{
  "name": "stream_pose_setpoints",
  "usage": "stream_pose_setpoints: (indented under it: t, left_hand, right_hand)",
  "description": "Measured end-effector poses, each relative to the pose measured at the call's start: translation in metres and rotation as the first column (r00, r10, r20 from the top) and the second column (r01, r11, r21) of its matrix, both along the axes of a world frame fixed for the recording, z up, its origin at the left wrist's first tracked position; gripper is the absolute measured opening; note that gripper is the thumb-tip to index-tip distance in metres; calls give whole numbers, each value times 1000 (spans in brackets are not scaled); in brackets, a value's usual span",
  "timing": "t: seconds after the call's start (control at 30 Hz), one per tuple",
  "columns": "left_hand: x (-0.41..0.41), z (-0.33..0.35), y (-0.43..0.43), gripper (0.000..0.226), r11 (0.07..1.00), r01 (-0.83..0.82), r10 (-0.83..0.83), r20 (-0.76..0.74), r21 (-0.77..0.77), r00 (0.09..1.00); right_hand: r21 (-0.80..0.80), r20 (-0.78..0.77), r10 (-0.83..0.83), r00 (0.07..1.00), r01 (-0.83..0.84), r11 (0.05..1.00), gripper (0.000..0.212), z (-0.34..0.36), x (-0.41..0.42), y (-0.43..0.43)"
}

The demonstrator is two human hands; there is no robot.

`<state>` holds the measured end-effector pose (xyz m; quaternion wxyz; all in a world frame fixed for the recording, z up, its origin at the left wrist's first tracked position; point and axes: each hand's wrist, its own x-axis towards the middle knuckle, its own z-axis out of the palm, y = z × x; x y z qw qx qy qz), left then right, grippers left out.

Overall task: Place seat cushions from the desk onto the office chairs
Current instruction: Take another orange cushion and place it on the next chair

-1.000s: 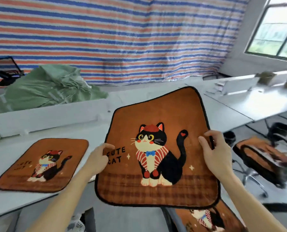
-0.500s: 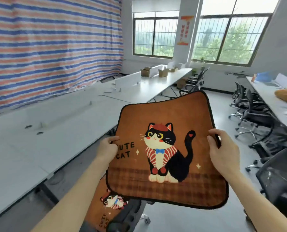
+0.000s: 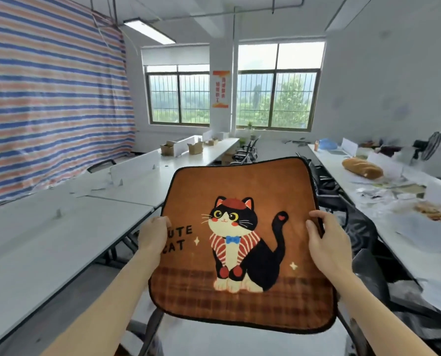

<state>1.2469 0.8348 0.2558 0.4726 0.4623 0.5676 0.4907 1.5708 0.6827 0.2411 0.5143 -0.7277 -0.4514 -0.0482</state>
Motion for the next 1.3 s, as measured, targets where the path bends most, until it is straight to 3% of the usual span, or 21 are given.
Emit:
stream_pose_setpoints:
  t: [0.1, 0.37, 0.63, 0.83, 0.93, 1.07, 1.2, 1.3]
  left_hand:
    - [33, 9, 55, 18, 997, -3, 4, -22, 73, 1000]
    - [135, 70, 217, 19, 973, 89, -75, -70, 214, 995]
    - [252, 102, 341, 42, 960, 211, -216, 10, 185, 976]
    - [365, 105, 428, 20, 924, 369, -370, -3, 99, 929]
    - [424, 104, 473, 29, 930, 331, -324, -69, 159, 944]
    - [494, 105, 539, 23, 913, 316, -288, -141, 259, 947]
    - [553, 107, 602, 18, 915, 289, -264, -124, 283, 956]
    - [596, 101, 651, 20, 918, 281, -253, -130, 281, 959]
  right_hand:
    - [27, -66, -4, 998, 6, 1000, 19, 12, 34, 51]
    - [101, -165, -127, 978, 145, 984, 20, 67, 122, 198]
    - [177, -251, -170, 953, 218, 960, 18, 104, 229, 298]
    - [237, -242, -224, 944, 282, 930, 19, 100, 333, 383]
    - [233, -259, -207, 943, 269, 935, 20, 96, 389, 428]
    - [210, -256, -142, 956, 198, 957, 20, 100, 468, 491]
    - [28, -248, 20, 969, -13, 1000, 58, 99, 535, 552]
    - [-49, -230, 10, 973, -22, 999, 53, 95, 590, 603]
